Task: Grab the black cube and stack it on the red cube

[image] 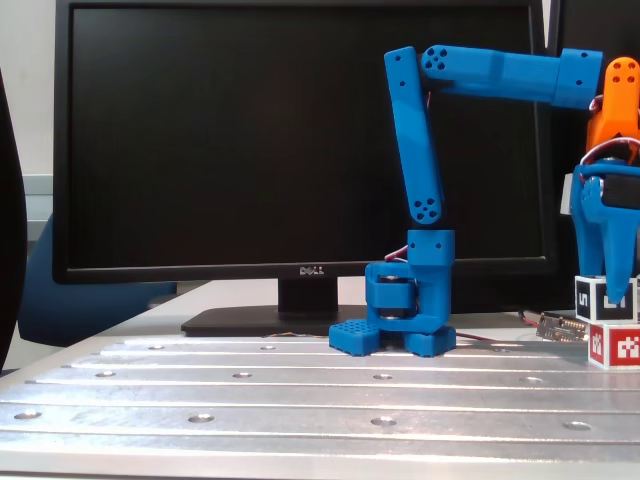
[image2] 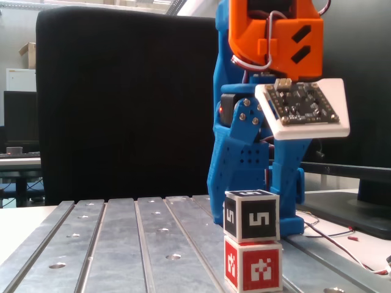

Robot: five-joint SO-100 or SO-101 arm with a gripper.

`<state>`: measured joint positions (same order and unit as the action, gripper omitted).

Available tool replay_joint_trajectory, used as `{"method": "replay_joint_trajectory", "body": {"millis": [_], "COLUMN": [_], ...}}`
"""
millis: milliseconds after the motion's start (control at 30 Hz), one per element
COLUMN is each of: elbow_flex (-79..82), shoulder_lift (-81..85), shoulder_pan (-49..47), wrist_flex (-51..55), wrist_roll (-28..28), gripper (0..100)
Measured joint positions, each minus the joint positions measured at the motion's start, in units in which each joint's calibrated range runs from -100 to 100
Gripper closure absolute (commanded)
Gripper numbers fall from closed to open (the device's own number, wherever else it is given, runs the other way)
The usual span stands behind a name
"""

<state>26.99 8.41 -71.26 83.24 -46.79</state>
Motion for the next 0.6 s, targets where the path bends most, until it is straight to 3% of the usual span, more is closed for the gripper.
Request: {"method": "replay_joint_trajectory", "body": {"millis": [433,600], "elbow_flex": [-11.41,-17.21], "shoulder_lift": [0.00,0.42], "shoulder_pan": [0.00,3.19], "wrist_flex": [10.49,15.64], "wrist_roll": [1.10,3.94], "gripper": [76,76]}}
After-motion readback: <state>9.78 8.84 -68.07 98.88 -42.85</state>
